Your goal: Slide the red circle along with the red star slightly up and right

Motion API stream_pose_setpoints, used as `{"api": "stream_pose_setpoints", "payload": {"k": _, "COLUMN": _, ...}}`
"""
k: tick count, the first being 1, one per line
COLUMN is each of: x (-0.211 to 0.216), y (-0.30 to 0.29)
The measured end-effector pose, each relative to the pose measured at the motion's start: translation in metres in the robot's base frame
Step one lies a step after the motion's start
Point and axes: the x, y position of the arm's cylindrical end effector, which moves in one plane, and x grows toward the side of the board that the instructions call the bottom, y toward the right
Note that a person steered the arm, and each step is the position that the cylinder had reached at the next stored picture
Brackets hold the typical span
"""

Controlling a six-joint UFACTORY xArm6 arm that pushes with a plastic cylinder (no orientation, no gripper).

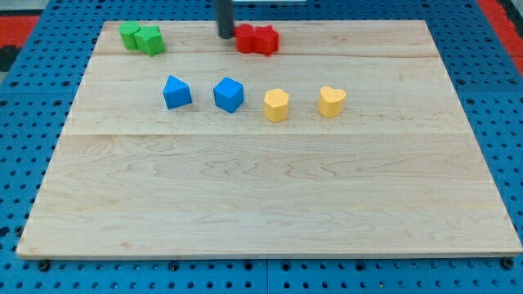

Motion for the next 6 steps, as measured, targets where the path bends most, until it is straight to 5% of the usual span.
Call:
{"api": "stream_pose_setpoints", "payload": {"k": 1, "x": 0.006, "y": 0.059}}
{"api": "stream_pose_setpoints", "payload": {"k": 4, "x": 0.066, "y": 0.000}}
{"api": "stream_pose_setpoints", "payload": {"k": 6, "x": 0.035, "y": 0.078}}
